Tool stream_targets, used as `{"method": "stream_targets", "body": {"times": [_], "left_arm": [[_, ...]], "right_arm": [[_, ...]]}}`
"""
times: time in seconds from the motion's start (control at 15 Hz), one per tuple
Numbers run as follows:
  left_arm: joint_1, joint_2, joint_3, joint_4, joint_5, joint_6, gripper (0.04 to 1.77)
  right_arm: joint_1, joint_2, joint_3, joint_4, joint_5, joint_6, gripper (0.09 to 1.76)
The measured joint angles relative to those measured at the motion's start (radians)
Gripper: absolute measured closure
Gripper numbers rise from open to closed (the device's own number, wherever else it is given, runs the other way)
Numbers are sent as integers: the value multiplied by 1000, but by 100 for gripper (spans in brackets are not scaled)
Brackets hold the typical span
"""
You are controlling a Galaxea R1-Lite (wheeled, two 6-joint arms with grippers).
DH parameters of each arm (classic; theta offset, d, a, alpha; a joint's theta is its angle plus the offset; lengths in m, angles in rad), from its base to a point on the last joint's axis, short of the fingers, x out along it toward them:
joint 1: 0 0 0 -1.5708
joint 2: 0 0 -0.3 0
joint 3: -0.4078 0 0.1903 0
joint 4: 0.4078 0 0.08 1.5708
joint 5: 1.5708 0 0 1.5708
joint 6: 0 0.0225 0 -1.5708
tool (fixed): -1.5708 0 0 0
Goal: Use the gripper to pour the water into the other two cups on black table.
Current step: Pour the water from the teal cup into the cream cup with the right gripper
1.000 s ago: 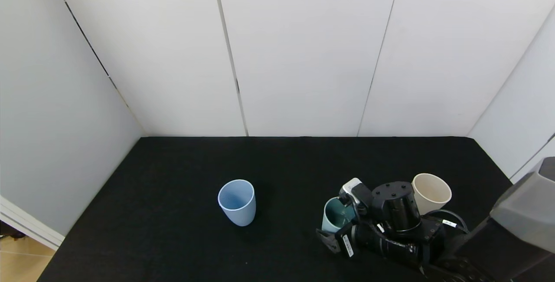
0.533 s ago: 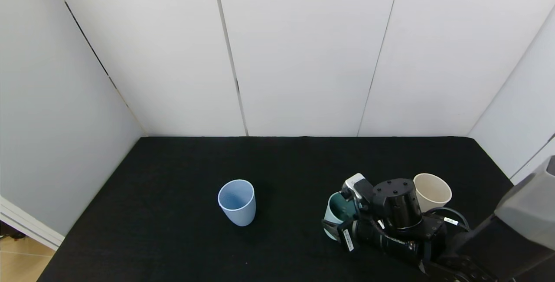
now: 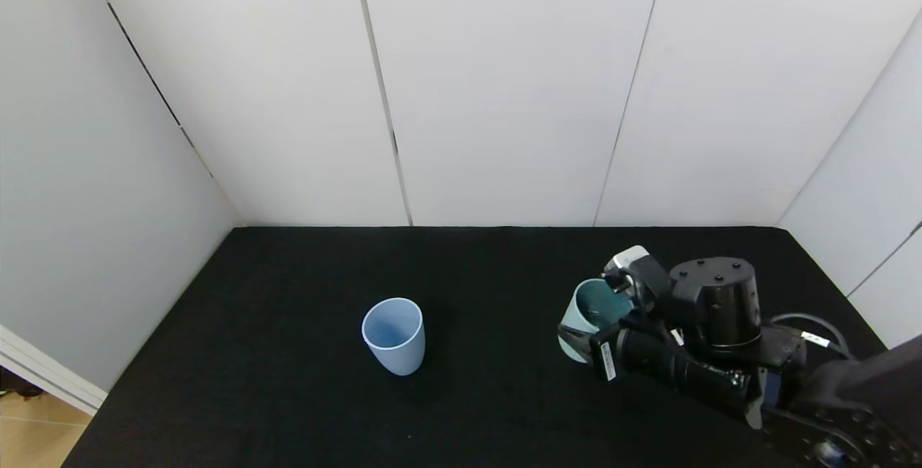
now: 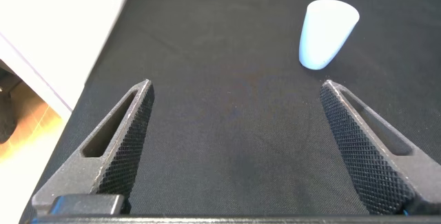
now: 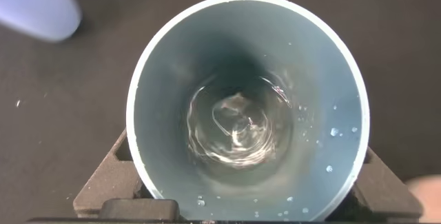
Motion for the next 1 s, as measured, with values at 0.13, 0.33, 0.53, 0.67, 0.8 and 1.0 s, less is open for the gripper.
{"method": "stream_targets", "body": {"times": [0.13,0.33,0.53,0.67,0.8,1.0], "left_arm": [[0,0,0,0,0,0,9],[0,0,0,0,0,0,9],[0,0,0,0,0,0,9],[0,0,0,0,0,0,9],[0,0,0,0,0,0,9],[0,0,0,0,0,0,9]], "right_arm": [[-48,-71,-20,68,-1,-2,62],[-162,-174,-70,211,-1,-20,62],[-283,-254,-117,343,6,-94,63],[-343,-296,-135,372,6,-136,63],[-386,-323,-141,374,7,-178,63],[-456,-351,-143,375,7,-270,63]]}}
